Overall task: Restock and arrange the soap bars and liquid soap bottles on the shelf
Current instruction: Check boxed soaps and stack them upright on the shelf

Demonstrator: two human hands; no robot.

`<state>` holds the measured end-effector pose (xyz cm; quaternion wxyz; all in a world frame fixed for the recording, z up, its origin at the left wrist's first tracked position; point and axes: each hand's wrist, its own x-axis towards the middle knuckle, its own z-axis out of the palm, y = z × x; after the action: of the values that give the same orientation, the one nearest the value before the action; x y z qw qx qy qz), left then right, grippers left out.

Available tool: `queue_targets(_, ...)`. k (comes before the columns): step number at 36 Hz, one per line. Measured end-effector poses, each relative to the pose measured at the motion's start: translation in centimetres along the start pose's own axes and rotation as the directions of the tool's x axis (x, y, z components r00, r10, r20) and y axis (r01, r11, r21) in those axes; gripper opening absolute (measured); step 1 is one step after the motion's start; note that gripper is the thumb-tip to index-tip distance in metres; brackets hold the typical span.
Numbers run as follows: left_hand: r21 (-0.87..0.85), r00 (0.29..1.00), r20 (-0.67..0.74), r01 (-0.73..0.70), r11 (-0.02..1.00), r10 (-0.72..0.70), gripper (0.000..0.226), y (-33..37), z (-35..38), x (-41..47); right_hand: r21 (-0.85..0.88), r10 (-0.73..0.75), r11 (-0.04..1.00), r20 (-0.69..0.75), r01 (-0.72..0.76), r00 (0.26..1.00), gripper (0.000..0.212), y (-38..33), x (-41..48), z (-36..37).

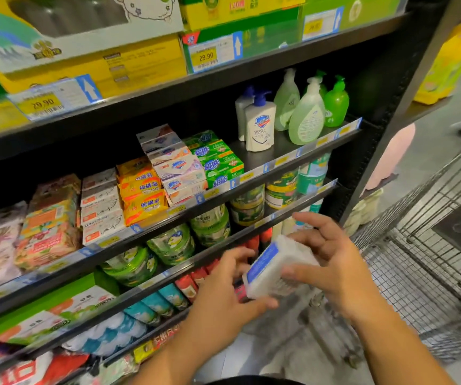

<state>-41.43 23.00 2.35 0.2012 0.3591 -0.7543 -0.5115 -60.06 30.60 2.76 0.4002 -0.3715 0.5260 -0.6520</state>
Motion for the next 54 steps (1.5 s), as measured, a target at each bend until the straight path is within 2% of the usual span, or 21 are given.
queue_targets(4,-0.001,0.999,0.044,-0.011,1.000,0.011,0.068,-0.1,1.0,0.1,-0.318,-0.052,0.943,0.154,0.100,0.987,0.081,-0.5,-0.6,2.3)
queue_targets(7,0.015,1.000,-0.001,0.026,1.000,-0.026,0.063,-0.6,0.9,0.2,-0.404,-0.057,0.905,0.194,0.133,0.979,0.078,-0.5,-0.2,1.7)
queue_targets(13,-0.070,0.990,-0.126,0.048,0.996,-0.057,0.054,0.0,-1.8,-0.2,-0.291,-0.041,0.954,0.112,0.073,0.993,0.073,-0.4,0.6,-1.5)
queue_targets(17,-0.365,0.980,-0.157,0.058,0.929,-0.123,0.056,1.0,-3.0,0.0,-0.073,0.062,0.996,0.109,-0.054,0.992,0.073,0.3,0.6,-0.6)
queue_targets(19,-0.519,0.966,-0.158,0.094,0.850,-0.204,0.050,1.2,-3.0,0.2,0.005,0.141,0.990,0.084,-0.142,0.986,0.060,0.5,0.8,0.5)
queue_targets(21,-0.572,0.940,-0.112,0.205,0.794,-0.323,0.043,1.2,-3.0,0.1,-0.032,0.236,0.972,0.066,-0.235,0.969,0.049,0.9,0.9,1.3)
queue_targets(24,-0.574,0.853,0.080,0.462,0.676,-0.516,0.041,0.2,-3.0,-0.4,-0.241,0.457,0.868,0.046,-0.434,0.888,0.025,1.9,0.9,1.9)
queue_targets(26,-0.554,0.790,0.186,0.575,0.602,-0.584,0.044,-0.5,-2.7,-0.6,-0.328,0.575,0.783,0.061,-0.528,0.816,0.028,2.8,0.7,1.9)
queue_targets(28,-0.524,0.762,0.248,0.625,0.579,-0.598,0.031,-0.8,-2.4,-0.7,-0.362,0.616,0.741,0.032,-0.566,0.787,0.033,3.3,0.6,1.8)
queue_targets(31,-0.497,0.762,0.284,0.636,0.590,-0.582,0.026,-1.0,-2.1,-0.6,-0.386,0.609,0.720,-0.045,-0.576,0.792,0.033,3.3,0.7,1.4)
queue_targets(36,-0.491,0.845,0.191,0.523,0.696,-0.500,0.025,-0.2,-2.6,0.0,-0.266,0.595,0.779,0.024,-0.568,0.804,0.037,2.6,1.2,1.3)
queue_targets(39,-0.453,0.906,0.084,0.405,0.794,-0.414,0.019,0.1,-3.3,0.0,-0.219,0.592,0.791,0.035,-0.572,0.805,0.051,2.4,1.8,1.4)
queue_targets(40,-0.405,0.926,0.037,0.358,0.842,-0.376,0.021,0.0,-3.6,0.0,-0.196,0.601,0.789,0.046,-0.583,0.798,0.057,2.3,1.9,1.6)
queue_targets(42,-0.202,0.966,-0.048,0.242,0.949,-0.256,0.034,-0.2,-4.3,0.1,-0.139,0.618,0.785,0.096,-0.604,0.780,0.066,2.3,2.2,1.8)
queue_targets(44,-0.029,0.994,-0.059,0.090,0.996,-0.092,0.044,-0.5,-5.1,-0.1,-0.093,0.620,0.784,0.172,-0.614,0.765,0.066,2.2,2.4,2.3)
queue_targets(46,0.141,0.990,-0.031,-0.135,0.981,0.141,0.043,-0.6,-5.7,-0.2,-0.065,0.618,0.781,0.226,-0.622,0.753,0.066,2.0,2.7,2.8)
queue_targets(48,0.306,0.919,-0.003,-0.375,0.875,0.395,0.038,-0.8,-6.0,-0.3,-0.077,0.633,0.766,0.262,-0.638,0.729,0.063,2.0,3.0,3.2)
queue_targets(49,0.355,0.880,0.005,-0.445,0.822,0.475,0.035,-1.1,-6.2,-0.3,-0.084,0.642,0.756,0.290,-0.649,0.710,0.060,2.1,3.2,3.5)
queue_targets(51,0.416,0.835,0.015,-0.506,0.756,0.550,0.033,-1.7,-6.6,-0.5,-0.060,0.659,0.724,0.354,-0.687,0.664,0.060,2.1,3.4,3.9)
queue_targets(52,0.431,0.832,0.017,-0.506,0.747,0.554,0.034,-2.0,-6.9,-0.6,-0.029,0.662,0.706,0.381,-0.707,0.645,0.058,2.1,3.5,4.1)
queue_targets(54,0.449,0.855,0.004,-0.465,0.763,0.519,0.041,-2.7,-7.6,-1.0,0.034,0.627,0.713,0.414,-0.700,0.659,0.046,2.1,3.8,4.8)
